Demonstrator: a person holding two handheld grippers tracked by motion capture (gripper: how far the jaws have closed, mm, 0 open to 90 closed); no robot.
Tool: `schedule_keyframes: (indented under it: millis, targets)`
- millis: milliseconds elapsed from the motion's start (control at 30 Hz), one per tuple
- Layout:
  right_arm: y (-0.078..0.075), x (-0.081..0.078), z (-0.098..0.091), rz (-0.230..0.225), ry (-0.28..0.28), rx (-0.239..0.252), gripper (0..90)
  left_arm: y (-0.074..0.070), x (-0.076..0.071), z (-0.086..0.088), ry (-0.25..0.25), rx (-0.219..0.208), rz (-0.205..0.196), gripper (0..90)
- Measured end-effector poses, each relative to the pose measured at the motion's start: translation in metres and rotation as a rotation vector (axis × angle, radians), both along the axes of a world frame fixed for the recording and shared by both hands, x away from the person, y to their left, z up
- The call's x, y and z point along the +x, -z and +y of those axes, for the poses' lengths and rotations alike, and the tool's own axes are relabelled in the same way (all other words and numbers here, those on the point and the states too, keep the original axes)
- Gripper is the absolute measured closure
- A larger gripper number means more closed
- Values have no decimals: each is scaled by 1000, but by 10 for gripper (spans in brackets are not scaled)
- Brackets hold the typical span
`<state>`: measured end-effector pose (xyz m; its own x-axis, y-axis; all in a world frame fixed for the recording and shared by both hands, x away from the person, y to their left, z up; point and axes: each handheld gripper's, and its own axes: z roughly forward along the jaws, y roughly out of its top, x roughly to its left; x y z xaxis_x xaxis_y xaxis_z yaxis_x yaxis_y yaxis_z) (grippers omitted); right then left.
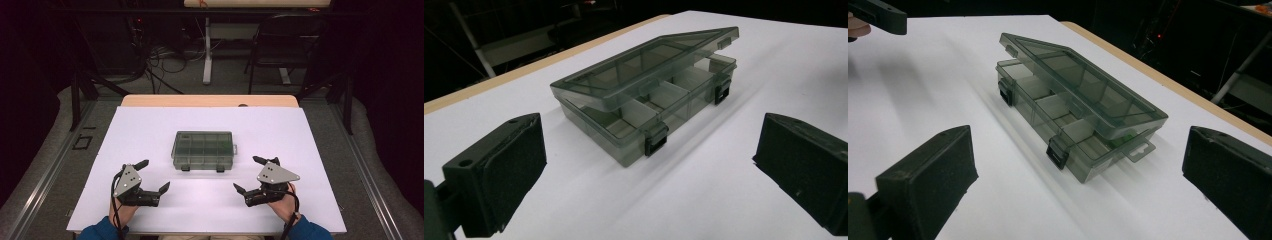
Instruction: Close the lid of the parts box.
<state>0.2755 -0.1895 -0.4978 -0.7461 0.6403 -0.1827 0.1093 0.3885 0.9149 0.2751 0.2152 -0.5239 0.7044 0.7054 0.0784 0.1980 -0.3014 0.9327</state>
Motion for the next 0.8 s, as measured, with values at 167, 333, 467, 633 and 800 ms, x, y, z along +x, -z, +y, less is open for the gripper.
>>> schedule_keyframes:
  millis: [167,333,467,633,800]
  targets:
    - [4,-8,-6,-18,1,6,0,5,-3,3,-3,-1,17,0]
    - [11,-15,-13,-36,4,-3,0,7,-6,6,-9,-6,3,0]
    - [15,-21,-18,-43,11,-9,0,9,-8,7,-12,-1,1,0]
    - [19,-27,-23,-62,24,-1,0,11,-10,9,-11,0,2,0]
    - [23,-31,-25,-73,31,-4,0,12,-11,10,-11,-3,5,0]
